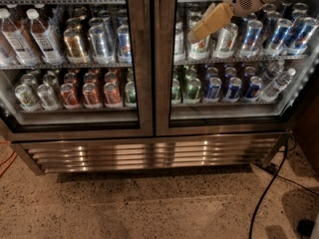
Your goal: Open right fridge door
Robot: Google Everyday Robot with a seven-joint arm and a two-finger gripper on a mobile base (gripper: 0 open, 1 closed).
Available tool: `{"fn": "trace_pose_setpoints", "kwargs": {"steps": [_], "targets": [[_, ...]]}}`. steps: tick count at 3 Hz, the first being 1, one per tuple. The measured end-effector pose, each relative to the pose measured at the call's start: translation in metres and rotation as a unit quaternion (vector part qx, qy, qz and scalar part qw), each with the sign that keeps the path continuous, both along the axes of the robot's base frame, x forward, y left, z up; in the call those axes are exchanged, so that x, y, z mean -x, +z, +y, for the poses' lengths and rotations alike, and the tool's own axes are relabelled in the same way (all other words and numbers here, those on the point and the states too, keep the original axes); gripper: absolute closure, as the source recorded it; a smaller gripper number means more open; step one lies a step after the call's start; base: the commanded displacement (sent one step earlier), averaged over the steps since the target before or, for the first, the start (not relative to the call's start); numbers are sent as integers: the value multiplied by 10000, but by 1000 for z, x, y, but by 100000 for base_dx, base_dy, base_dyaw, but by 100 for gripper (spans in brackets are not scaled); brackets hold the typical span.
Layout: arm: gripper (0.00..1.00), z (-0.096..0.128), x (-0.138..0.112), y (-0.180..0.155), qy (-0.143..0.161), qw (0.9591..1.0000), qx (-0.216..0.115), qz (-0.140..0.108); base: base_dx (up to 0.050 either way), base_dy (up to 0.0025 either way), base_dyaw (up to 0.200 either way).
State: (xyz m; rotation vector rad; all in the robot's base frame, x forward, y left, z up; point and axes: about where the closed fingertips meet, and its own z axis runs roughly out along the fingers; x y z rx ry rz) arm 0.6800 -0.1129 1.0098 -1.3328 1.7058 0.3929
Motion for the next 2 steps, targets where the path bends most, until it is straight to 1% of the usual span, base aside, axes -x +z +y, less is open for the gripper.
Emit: {"fn": "trace_pose_setpoints", "kwargs": {"steps": [1,2], "targets": [[0,9,-5,15,195,9995,-228,-128,0,0,0],[0,9,-4,15,195,9995,-228,-128,0,0,0]]}}
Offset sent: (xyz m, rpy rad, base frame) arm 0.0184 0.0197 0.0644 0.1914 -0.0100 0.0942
